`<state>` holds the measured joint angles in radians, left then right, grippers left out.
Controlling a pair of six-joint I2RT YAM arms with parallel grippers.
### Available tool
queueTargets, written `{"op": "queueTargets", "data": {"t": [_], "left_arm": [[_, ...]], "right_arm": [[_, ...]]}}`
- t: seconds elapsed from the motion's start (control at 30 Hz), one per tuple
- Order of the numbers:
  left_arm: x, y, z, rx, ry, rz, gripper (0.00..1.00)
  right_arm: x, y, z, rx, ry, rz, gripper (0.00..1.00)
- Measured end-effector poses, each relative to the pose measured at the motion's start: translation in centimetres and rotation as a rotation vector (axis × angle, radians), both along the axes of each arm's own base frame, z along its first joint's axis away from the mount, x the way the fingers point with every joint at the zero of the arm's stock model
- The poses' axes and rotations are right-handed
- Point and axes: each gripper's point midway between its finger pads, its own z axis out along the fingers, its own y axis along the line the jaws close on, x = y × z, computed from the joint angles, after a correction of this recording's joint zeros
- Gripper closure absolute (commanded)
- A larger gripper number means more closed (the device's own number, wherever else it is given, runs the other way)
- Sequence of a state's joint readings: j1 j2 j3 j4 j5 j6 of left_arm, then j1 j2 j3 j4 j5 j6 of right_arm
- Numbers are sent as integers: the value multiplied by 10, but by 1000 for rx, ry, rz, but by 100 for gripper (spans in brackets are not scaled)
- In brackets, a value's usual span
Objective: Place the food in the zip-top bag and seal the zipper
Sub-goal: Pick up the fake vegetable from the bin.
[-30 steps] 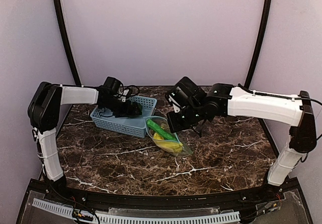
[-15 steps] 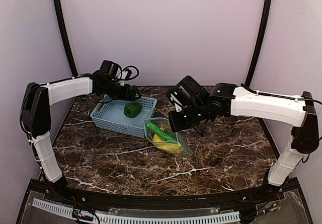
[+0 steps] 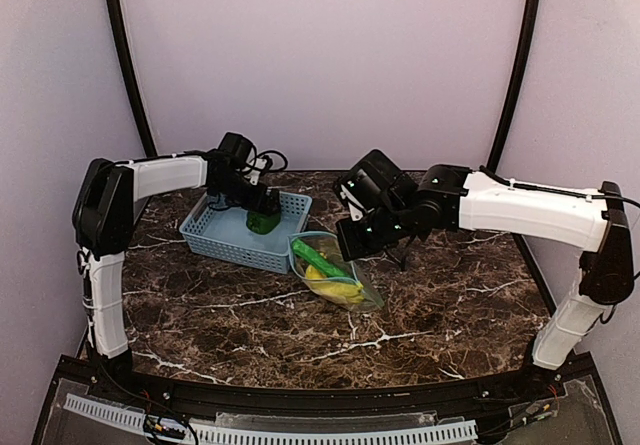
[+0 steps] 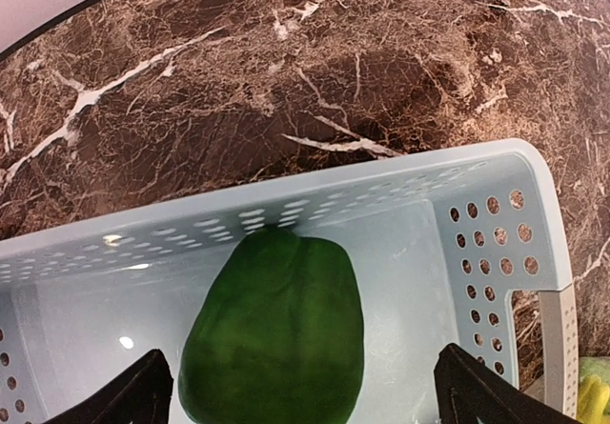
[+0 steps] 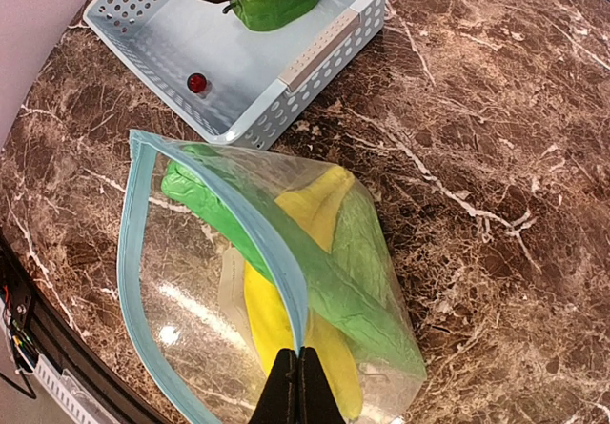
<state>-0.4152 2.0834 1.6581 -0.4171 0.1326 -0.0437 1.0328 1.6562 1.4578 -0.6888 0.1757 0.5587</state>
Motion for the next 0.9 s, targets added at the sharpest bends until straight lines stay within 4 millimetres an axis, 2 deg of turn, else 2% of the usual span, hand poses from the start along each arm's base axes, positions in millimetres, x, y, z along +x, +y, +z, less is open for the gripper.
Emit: {"op": "queueTargets", "data": {"t": [0.37,0.5,0.77,0.9], "left_arm": [[-3,4,-26,61,44,-31,4],[-5,8,-34,92,52,-39,12],[-4,11,-35,126,42,-58,35],[-5,11,-35,131,38,-70,39]], "right_arm": [[0,0,0,2,2,0,100],[2,-1,0,3,2,-3,100],[1,0,0,6,7,1,100],[0,1,0,9,11,5,100]]}}
